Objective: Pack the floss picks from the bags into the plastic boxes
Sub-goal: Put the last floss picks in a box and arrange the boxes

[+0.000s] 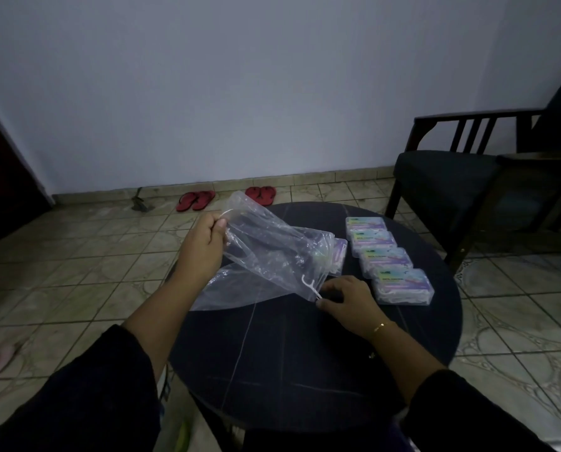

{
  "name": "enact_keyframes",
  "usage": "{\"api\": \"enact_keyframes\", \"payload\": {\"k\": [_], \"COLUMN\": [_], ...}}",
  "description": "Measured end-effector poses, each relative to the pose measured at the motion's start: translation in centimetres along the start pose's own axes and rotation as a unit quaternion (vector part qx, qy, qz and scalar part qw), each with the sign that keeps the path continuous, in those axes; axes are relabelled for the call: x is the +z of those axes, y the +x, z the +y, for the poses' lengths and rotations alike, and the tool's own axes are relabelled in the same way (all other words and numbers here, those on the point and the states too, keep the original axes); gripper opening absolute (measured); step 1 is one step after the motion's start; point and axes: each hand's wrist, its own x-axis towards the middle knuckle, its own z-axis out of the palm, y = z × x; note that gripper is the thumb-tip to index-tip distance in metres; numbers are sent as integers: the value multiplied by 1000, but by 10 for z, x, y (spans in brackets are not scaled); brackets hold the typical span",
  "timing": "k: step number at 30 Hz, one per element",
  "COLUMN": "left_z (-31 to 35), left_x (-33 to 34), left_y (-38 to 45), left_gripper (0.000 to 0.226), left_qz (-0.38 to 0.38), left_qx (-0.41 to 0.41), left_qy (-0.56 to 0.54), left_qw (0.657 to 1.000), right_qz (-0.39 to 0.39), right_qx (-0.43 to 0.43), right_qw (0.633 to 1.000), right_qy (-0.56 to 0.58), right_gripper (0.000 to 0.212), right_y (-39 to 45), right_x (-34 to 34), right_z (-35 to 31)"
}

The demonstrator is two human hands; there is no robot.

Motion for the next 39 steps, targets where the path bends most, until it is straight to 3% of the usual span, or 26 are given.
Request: {"api": "enact_keyframes", "payload": {"k": [6,10,14,15,17,20,22,24,27,31,37,39], "left_z": [-21,-53,-54,-50,-45,-40,-43,-51,-58,-64,-77,-81], "left_x": [7,17,27,28,31,44,55,64,68,67,66,64], "left_y": [-8,-17,-28,-33,-42,-46,-47,-50,-51,-44,-31,-26], "left_gripper": [24,26,48,56,64,56,54,56,58,59,59,59], "left_qz": [-4,-26,-2,16,31,-112,-227,-287,-294,-292,-280,-272], "left_qx": [-96,-228,-309,-284,-158,11,-1,-46,-55,-53,-45,-46], "left_qy": [19,105,199,238,311,344,333,341,367,365,368,372], "left_qw": [995,968,930,929,937,932,915,894,881,882,886,886], "right_qz": [12,7,88,91,64,-11,-47,-4,116,49,130,165], "right_qx": [7,26,-6,-27,-74,-104,-103,-92,9,126,125,70], "right_qw": [996,990,984,983,978,965,959,966,969,966,974,979], "right_qy": [-86,-139,-152,-157,-184,-242,-260,-241,-220,-219,-137,-97], "right_gripper": [6,26,41,43,46,46,42,40,42,55,21,20], "right_y": [-1,-6,-7,-6,0,14,21,27,41,64,75,72], "right_x": [1,4,10,12,17,28,35,38,30,29,35,36], "right_z": [0,-2,-17,-22,-33,-44,-46,-46,-45,-39,-40,-44]}}
